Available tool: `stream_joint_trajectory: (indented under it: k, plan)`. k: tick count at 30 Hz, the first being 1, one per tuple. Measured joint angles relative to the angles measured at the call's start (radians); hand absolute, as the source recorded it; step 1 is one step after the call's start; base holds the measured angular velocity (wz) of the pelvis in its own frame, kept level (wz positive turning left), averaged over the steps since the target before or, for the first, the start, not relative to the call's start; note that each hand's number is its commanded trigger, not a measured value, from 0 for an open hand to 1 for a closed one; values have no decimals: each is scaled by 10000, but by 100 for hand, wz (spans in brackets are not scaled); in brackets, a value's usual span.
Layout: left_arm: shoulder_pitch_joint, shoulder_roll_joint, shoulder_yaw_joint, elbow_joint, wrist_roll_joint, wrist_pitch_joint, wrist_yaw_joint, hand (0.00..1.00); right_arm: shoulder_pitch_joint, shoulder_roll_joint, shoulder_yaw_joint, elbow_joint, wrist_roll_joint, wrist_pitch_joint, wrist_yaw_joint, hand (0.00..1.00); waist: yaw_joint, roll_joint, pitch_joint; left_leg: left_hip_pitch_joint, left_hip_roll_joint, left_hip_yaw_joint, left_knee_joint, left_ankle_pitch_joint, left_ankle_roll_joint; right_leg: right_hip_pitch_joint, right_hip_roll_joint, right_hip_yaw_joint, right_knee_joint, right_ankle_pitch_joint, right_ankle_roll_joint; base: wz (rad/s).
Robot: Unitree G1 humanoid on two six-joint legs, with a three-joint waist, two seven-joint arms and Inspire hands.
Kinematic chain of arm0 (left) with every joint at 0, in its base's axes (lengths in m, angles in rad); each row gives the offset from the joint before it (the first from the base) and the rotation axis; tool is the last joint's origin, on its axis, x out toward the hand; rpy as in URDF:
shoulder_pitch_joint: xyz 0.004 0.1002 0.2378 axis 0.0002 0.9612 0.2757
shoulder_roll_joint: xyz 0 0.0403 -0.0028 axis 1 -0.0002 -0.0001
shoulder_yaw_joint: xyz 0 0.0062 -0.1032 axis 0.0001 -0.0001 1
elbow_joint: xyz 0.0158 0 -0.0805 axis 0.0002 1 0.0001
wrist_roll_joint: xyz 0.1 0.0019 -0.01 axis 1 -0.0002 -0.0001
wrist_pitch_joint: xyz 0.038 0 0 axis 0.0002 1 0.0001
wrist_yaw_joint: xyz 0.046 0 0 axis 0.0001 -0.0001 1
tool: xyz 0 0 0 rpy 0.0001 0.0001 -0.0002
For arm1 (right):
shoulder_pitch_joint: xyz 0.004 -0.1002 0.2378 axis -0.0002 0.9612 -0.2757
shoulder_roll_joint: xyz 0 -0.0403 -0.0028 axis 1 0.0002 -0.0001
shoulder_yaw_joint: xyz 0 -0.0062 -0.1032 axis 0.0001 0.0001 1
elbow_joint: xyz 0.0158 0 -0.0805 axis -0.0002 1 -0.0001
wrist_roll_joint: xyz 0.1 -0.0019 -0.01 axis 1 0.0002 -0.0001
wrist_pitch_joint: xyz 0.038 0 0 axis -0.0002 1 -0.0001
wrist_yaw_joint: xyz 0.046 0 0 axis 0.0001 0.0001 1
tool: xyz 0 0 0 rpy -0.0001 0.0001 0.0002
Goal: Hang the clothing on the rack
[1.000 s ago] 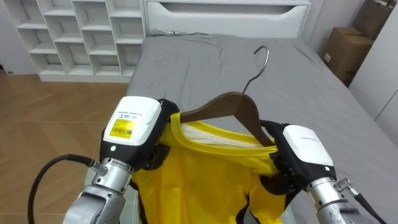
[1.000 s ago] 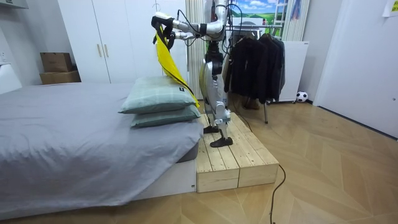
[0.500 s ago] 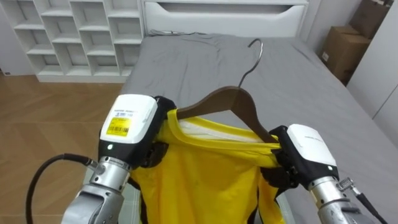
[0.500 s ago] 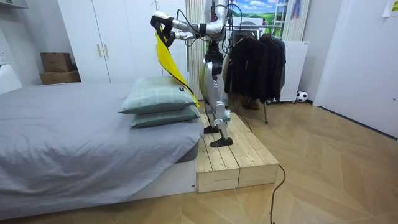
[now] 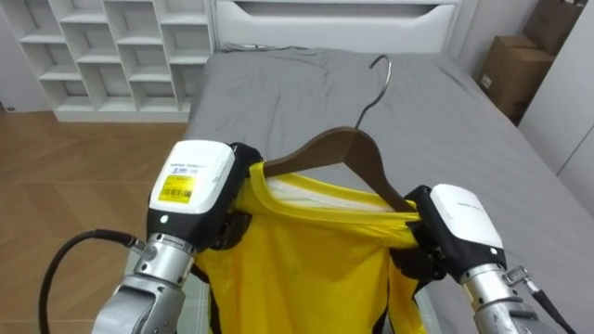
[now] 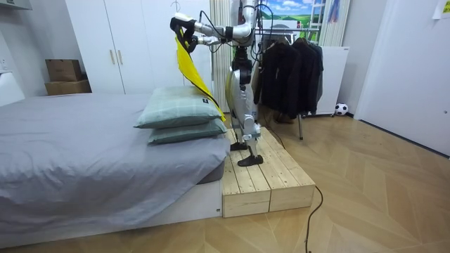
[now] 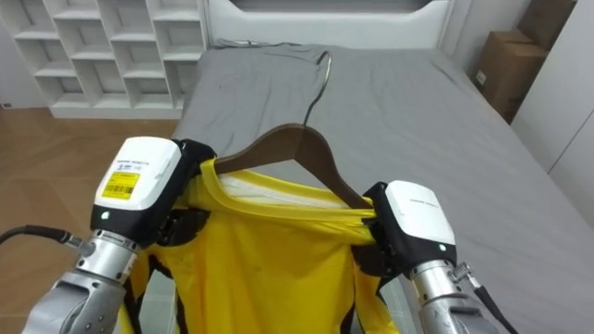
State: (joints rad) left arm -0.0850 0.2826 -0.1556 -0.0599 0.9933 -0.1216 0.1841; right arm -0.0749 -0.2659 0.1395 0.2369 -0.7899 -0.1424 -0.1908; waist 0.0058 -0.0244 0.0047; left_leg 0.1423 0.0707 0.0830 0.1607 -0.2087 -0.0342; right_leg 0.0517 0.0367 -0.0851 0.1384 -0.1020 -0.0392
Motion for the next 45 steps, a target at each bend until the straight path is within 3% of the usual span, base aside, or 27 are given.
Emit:
stream_joint_trajectory:
  k: [15, 18, 25, 36, 37, 38, 39, 45]
  plan:
    - [0, -159, -11, 0, -2, 96, 39, 100, -4, -135, 34, -240, -8, 143, 51, 100, 10, 60, -48, 34, 3, 20, 39, 0, 0, -27, -12, 19, 127, 0, 0, 0]
    - [0, -180, 43, 0, -2, 112, 186, 100, -4, -174, 143, -643, -6, 483, 195, 100, 44, 59, -50, 43, 12, 44, 45, 0, 0, -20, -16, 13, 149, 0, -1, 0]
    - [0, -204, 96, -52, -23, 144, 303, 100, -4, -249, 342, -1004, 3, 797, 272, 100, 149, 51, -63, 91, 15, 45, 49, 0, 0, -1, -17, 20, 181, 3, -5, 0]
    - [0, -206, 53, -168, -17, 596, 298, 100, -244, -151, 522, -963, 84, 1022, 314, 100, 401, -53, -56, 45, 16, 37, 27, 0, 0, 7, -15, 6, 120, 3, -5, 0]
    - [-1, -206, 51, -194, -17, 615, 298, 83, -255, -151, 537, -963, 85, 1023, 305, 100, 397, -54, -55, 52, 16, 35, 26, 0, 0, 7, -15, 5, 120, 3, -5, 0]
    - [0, -206, 48, -206, -17, 653, 298, 15, -271, -152, 552, -962, 85, 1023, 298, 100, 406, -56, -55, 66, 17, 30, 23, 0, 0, 12, -15, 1, 124, 3, -5, 0]
    - [-1, -206, 44, -207, -17, 683, 298, 0, -278, -152, 562, -962, 86, 1023, 298, 100, 418, -56, -54, 66, 18, 28, 18, 0, 0, 12, -15, -1, 124, 3, -5, 0]
    - [-1, -320, -54, -215, -360, 905, 299, 0, -289, -116, 772, -880, 338, 1142, 271, 100, 473, -123, 9, 56, 21, -6, 8, 0, 0, 23, -16, -31, 124, 3, -4, 1]
